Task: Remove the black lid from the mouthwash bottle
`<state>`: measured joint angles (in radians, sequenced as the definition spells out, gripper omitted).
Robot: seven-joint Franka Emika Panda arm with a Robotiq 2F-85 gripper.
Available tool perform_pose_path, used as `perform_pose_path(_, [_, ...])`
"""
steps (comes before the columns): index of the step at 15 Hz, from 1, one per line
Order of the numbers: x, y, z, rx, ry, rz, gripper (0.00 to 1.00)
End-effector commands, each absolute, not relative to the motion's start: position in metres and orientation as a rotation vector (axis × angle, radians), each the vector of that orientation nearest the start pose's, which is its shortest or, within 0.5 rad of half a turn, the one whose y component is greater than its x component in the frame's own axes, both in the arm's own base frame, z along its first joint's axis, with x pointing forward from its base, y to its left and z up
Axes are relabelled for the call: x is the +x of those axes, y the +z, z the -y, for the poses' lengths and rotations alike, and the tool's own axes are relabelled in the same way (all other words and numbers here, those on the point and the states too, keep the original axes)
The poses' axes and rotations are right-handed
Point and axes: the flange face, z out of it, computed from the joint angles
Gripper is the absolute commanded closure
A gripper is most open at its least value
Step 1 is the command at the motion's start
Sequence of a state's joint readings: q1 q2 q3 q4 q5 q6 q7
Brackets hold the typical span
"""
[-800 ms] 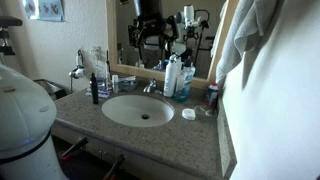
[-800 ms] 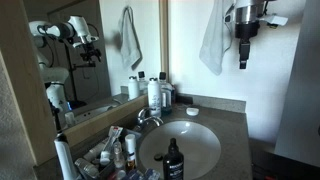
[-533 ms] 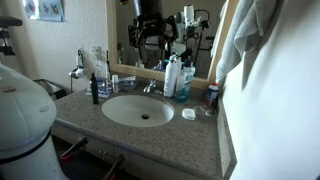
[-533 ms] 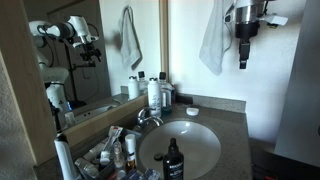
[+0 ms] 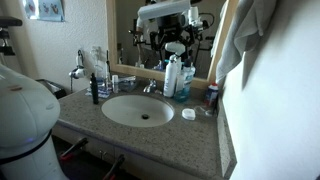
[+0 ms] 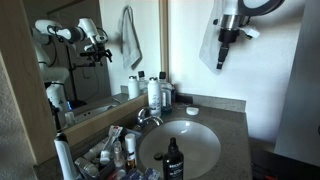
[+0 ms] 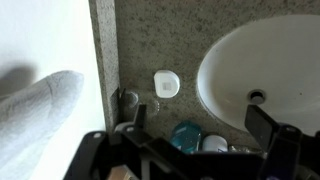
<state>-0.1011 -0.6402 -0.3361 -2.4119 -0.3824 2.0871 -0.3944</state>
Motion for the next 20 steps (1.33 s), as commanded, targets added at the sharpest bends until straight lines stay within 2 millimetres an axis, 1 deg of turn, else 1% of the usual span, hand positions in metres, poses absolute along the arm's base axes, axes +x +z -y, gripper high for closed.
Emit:
perform_pose_path(1, [0.413,0.539,0.226,-3.345,-0.424,0.304,0.00])
perform_pose_path(3, [0.450,0.537,0.225,-3.317,-0.461,0.371,0.00])
perform_pose_path(6, [0.508,0.534,0.213,-3.304,-0.451,0.479,0.00])
perform_pose_path(8, [0.541,0.534,0.209,-3.320,-0.441,0.518,0.00])
perform_pose_path(10, [0.565,0.534,0.209,-3.348,-0.437,0.534,0.00])
perform_pose_path(12, [0.584,0.534,0.211,-3.371,-0.440,0.542,0.00])
perform_pose_path(15, [0.603,0.534,0.217,-3.377,-0.464,0.534,0.00])
perform_pose_path(20, [0.620,0.535,0.223,-3.346,-0.513,0.483,0.00])
